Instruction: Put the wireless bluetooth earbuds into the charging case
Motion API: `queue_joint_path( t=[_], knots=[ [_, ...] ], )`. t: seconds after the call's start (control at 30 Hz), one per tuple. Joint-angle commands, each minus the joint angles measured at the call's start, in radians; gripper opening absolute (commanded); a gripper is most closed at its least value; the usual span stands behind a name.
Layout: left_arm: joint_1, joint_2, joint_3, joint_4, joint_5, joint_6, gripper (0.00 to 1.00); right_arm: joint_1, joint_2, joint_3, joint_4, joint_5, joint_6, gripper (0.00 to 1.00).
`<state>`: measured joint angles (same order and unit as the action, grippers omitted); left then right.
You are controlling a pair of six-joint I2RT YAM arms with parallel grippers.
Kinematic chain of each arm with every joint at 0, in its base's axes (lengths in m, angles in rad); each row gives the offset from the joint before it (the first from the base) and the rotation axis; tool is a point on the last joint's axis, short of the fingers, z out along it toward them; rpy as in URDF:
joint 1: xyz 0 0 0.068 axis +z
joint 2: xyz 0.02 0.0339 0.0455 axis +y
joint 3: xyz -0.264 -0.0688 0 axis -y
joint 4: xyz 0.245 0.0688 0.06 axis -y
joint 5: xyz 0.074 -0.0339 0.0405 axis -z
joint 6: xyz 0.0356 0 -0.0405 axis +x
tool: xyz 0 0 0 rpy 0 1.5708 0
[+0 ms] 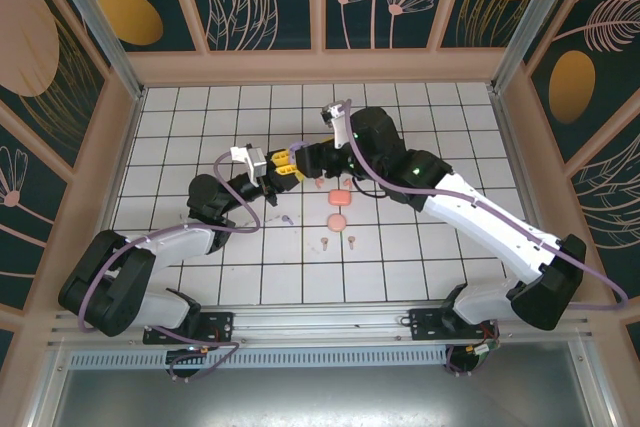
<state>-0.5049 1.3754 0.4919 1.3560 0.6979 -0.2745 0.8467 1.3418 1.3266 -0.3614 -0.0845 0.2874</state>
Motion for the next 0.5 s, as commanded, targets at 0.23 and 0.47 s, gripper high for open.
queue_joint_path(
  t=[0.23, 0.47],
  knots=[
    [-0.005, -0.007, 0.006, 0.049, 0.0, 0.009, 0.0, -0.059, -0.047, -0.053, 0.03, -0.001, 0.04, 0.72],
    [-0.005, -0.005, 0.006, 0.052, -0.003, 0.011, 0.0, -0.059, -0.065, -0.061, 0.059, -0.049, 0.05, 0.72]
  ],
)
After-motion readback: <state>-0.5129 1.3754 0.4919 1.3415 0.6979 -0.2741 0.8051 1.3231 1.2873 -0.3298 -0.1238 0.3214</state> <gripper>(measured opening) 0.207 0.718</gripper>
